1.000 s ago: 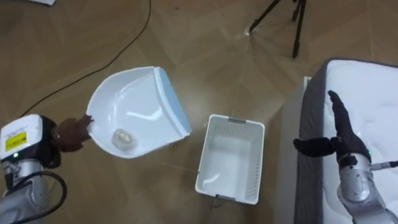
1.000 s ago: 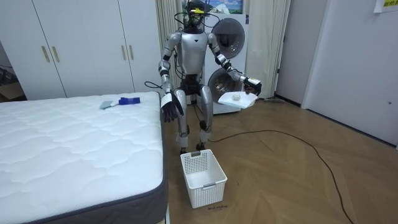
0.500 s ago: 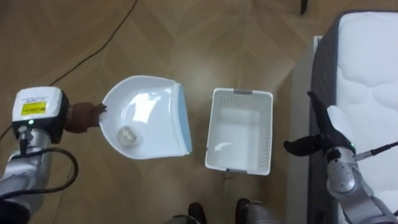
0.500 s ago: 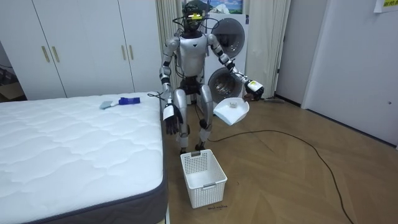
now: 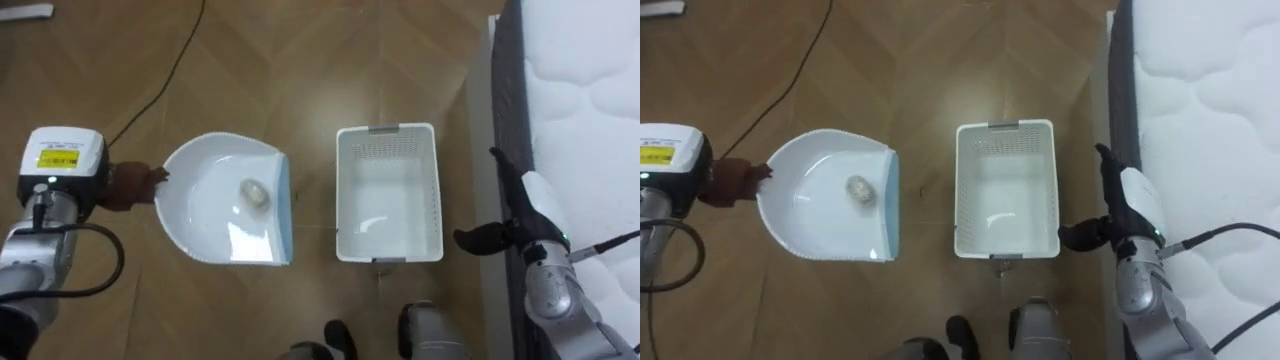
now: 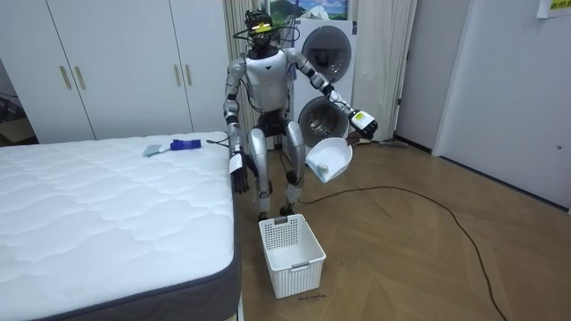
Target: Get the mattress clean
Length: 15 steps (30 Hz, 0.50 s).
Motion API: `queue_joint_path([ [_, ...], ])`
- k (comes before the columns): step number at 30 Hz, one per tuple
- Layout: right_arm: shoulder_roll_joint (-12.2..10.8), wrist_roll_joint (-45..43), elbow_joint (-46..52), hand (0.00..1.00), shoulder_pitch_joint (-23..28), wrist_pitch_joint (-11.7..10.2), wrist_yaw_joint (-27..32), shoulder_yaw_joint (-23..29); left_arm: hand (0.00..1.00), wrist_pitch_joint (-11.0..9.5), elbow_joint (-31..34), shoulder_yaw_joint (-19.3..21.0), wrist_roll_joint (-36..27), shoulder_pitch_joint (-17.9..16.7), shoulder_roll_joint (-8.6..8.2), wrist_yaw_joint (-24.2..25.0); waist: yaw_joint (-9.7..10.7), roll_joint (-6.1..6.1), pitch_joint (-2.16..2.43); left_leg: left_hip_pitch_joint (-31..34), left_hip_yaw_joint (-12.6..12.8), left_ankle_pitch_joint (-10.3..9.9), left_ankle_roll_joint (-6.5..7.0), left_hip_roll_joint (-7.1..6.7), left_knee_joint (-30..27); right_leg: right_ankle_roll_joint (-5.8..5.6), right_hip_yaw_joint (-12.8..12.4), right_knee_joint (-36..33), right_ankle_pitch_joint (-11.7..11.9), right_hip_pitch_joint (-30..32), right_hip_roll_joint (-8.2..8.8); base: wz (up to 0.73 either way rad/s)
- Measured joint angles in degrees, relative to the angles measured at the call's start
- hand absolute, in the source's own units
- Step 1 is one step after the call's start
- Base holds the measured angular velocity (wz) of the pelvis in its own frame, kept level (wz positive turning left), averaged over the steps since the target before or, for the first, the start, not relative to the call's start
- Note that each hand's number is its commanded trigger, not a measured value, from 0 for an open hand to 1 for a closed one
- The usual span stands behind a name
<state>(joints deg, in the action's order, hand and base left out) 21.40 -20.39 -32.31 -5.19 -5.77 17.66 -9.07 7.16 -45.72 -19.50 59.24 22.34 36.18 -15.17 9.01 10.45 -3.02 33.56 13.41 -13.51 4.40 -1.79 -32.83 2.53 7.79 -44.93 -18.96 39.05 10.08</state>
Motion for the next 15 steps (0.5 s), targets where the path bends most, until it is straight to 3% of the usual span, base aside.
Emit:
queue_joint_path([
  [5, 1.6, -1.1, 1.3, 0.0, 0.8, -0.9, -0.3, -1.1, 1.0, 0.0, -1.7, -1.5, -0.4, 0.4, 1.73, 1.7, 0.8, 0.75, 0.05, -1.4, 2.3, 0.0, -0.05, 0.11, 0.5, 0.08, -1.1, -0.9, -0.7, 0.0, 0.26, -0.07],
  [7, 2.2, -1.1, 1.5, 0.0, 1.3, -1.5, -0.3, -1.1, 1.0, 0.0, -3.4, -1.6, -0.7, 0.5, 1.79, 1.9, 0.8, 1.4, 0.02, -2.0, 3.1, 0.0, -0.06, 0.13, 1.2, 0.07, -1.9, -0.9, -0.7, 0.0, -0.13, -0.17],
  [9, 3.3, -1.4, 2.2, 0.0, 1.3, -2.3, -0.3, -1.0, 1.0, 0.0, -6.3, -1.6, -1.1, 1.0, 1.95, 2.1, 0.8, 2.87, 0.09, -2.7, 4.3, 0.0, -0.05, 0.03, 1.6, -0.03, -3.1, -0.9, -0.7, 0.3, -0.42, -0.23],
  [13, 3.4, -2.5, 2.7, 0.0, 1.5, -3.5, -0.3, -1.1, 1.0, 0.3, -9.8, -1.6, -1.3, 3.1, 3.5, 2.4, 0.9, 3.74, 0.24, -3.7, 6.3, 0.0, -0.06, -0.09, 2.3, -0.04, -4.8, -1.8, -0.9, 0.9, -0.23, -0.19],
  [15, 3.4, -2.5, 3.3, 0.0, 1.7, -3.4, -0.4, -1.2, 1.0, 1.4, -10.0, -1.6, -1.7, 4.3, 3.92, 2.4, 0.8, 3.91, 0.18, -4.2, 7.2, 0.0, -0.1, -0.04, 2.7, 0.03, -5.5, -2.0, -1.1, 0.9, -0.47, -0.12],
])
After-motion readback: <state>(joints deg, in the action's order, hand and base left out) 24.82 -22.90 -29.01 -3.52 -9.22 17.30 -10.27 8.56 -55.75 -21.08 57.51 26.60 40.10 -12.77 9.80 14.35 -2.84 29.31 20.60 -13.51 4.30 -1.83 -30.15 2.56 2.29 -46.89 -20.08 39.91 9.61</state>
